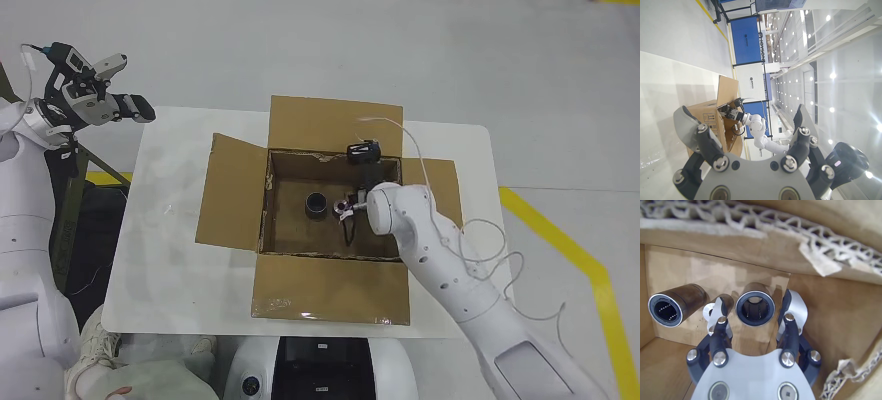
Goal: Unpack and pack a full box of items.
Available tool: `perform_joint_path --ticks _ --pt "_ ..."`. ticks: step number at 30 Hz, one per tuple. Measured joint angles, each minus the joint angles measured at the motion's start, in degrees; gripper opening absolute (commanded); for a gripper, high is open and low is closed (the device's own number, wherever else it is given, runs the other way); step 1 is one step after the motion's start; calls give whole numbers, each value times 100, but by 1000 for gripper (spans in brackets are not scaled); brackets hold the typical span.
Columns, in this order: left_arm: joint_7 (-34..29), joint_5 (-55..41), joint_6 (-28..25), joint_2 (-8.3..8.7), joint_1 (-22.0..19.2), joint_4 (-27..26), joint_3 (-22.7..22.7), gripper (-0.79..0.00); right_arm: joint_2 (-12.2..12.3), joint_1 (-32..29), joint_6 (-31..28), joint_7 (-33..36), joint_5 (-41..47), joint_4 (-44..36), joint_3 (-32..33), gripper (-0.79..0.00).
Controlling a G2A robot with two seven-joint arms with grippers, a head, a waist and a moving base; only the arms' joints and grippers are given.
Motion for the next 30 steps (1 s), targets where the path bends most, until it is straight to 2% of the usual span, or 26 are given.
perform_joint_path --ticks 1,4,5,6,12,18,30 --pt "0 0 0 0 0 0 0 0 -13 19 -14 -9 15 42 -3 -413" --pt "0 0 0 0 0 0 0 0 -47 71 -65 -20 24 139 -30 -613" --pt "0 0 0 0 0 0 0 0 -56 82 -75 -22 25 163 -36 -745" --pt "0 0 0 0 0 0 0 0 -65 92 -84 -22 25 183 -40 -785" --pt "0 0 0 0 0 0 0 0 -90 68 -93 10 -78 91 -15 -785" --pt "0 0 0 0 0 0 0 0 -45 -189 -147 82 -336 -463 128 -785" --pt "0 0 0 0 0 0 0 0 155 -1240 -561 419 -1231 -2450 534 -785"
